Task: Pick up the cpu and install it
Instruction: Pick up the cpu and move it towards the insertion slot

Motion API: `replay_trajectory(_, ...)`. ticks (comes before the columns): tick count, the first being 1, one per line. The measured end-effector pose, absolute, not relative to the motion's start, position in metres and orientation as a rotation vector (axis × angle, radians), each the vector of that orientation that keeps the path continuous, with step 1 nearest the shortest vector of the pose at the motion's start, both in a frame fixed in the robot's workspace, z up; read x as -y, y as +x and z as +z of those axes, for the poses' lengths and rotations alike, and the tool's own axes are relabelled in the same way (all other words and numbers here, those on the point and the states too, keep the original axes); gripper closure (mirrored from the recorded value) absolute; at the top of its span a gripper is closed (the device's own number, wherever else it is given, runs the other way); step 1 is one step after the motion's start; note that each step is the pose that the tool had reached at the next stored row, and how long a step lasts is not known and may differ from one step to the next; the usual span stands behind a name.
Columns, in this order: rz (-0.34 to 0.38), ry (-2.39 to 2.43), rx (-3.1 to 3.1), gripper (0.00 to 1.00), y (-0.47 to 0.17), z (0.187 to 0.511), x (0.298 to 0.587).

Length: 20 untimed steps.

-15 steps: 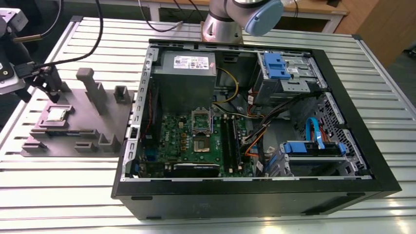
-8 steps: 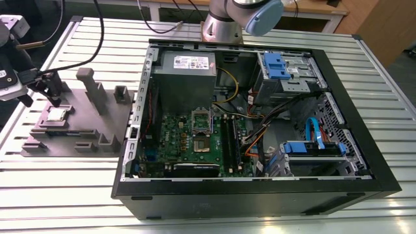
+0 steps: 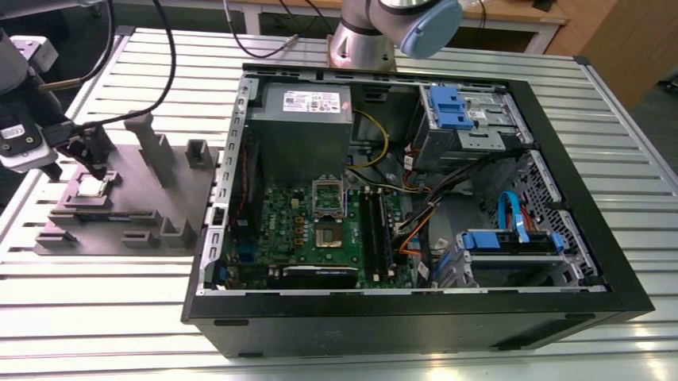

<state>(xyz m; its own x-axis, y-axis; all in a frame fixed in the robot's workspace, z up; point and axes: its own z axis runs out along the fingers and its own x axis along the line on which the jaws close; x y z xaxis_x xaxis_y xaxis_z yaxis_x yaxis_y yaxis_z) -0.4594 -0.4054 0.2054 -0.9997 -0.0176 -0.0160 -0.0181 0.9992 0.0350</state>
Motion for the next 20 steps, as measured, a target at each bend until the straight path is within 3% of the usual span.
replay_trajectory(20,0.057,-0.028,-3.126,0.34,-0.458,0.182,0.405)
